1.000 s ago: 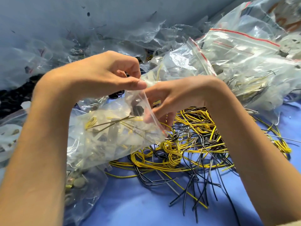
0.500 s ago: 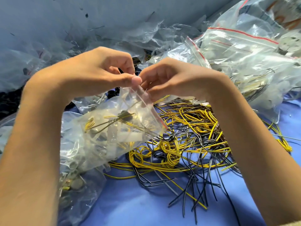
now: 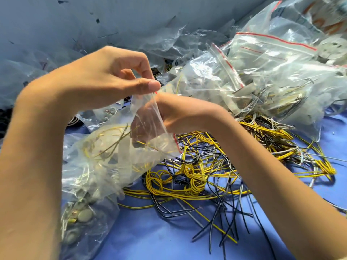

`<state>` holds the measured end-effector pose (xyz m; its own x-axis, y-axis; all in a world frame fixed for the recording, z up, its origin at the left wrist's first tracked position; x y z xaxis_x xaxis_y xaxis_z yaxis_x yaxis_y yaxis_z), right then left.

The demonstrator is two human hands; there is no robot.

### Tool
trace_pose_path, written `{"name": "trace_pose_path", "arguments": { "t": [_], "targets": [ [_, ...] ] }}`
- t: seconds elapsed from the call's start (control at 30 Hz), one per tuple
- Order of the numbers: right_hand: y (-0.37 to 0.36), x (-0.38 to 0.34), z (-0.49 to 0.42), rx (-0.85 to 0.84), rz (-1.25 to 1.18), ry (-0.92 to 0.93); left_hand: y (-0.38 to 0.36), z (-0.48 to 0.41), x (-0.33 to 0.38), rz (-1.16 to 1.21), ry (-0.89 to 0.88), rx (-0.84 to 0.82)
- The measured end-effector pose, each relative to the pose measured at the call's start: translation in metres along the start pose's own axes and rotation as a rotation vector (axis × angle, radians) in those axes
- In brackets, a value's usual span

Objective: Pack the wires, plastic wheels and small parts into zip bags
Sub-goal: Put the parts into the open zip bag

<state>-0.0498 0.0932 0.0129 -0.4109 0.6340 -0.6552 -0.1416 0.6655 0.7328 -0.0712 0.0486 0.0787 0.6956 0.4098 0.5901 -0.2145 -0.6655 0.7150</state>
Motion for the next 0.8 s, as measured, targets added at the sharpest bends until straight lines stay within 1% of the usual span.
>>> {"name": "trace_pose_path", "arguments": {
  "t": [0.03, 0.1, 0.13, 0.17, 0.2, 0.23, 0.37, 0.43, 0.47, 0.53, 0.57, 0.67, 0.73, 0.77, 0.8],
  "targets": [
    [0.003, 0.001, -0.002, 0.021, 0.097, 0.005, 0.001, 0.000, 0.000, -0.004, 0.001, -0.003],
    [0.010, 0.009, -0.006, 0.080, 0.366, 0.006, 0.000, 0.000, 0.001, -0.001, -0.004, -0.006],
    [0.012, 0.010, -0.007, 0.106, 0.465, 0.011, -0.001, 0.000, 0.001, 0.005, -0.005, -0.011],
    [0.013, 0.010, -0.008, 0.122, 0.502, 0.017, -0.002, 0.000, 0.002, 0.007, -0.006, -0.016],
    [0.012, 0.009, -0.008, 0.123, 0.484, 0.022, -0.004, 0.000, 0.003, 0.004, -0.011, -0.020],
    [0.010, 0.007, -0.006, 0.120, 0.396, 0.023, -0.006, 0.000, 0.005, -0.001, -0.018, -0.026],
    [0.009, 0.000, -0.003, 0.132, -0.068, 0.000, -0.007, -0.001, 0.014, -0.018, -0.043, -0.012],
    [0.000, -0.001, -0.001, 0.063, -0.282, -0.040, -0.005, 0.000, 0.015, -0.015, -0.048, -0.009],
    [-0.005, -0.003, 0.001, 0.006, -0.331, -0.041, -0.006, 0.000, 0.014, -0.008, -0.050, -0.024],
    [-0.006, -0.006, 0.004, -0.051, -0.286, -0.012, -0.008, 0.003, 0.011, 0.002, -0.046, -0.077],
    [0.001, -0.005, 0.007, -0.038, -0.260, -0.002, -0.010, 0.003, 0.008, 0.000, -0.036, -0.101],
    [0.037, 0.007, 0.014, 0.059, -0.285, -0.092, -0.008, 0.007, -0.005, -0.048, 0.002, -0.148],
    [0.058, 0.023, 0.020, 0.108, -0.156, -0.145, -0.006, 0.009, -0.015, -0.070, 0.029, -0.165],
    [0.060, 0.033, 0.024, 0.065, -0.059, -0.195, -0.005, 0.010, -0.019, -0.077, 0.042, -0.171],
    [0.053, 0.044, 0.029, -0.037, 0.067, -0.259, -0.006, 0.010, -0.023, -0.079, 0.054, -0.177]
  ]
}}
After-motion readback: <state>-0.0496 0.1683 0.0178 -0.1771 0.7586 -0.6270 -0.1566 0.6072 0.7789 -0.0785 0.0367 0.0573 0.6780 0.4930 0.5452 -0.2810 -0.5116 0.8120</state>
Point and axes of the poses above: each hand's wrist, its own z-axis away from the middle knuckle, its own y-axis out of the back of the hand, x = y × z, the point moved 9 cm from there along -z, towards the middle knuckle, and after that the axes turned 12 degrees about x, right-handed, at the moved point
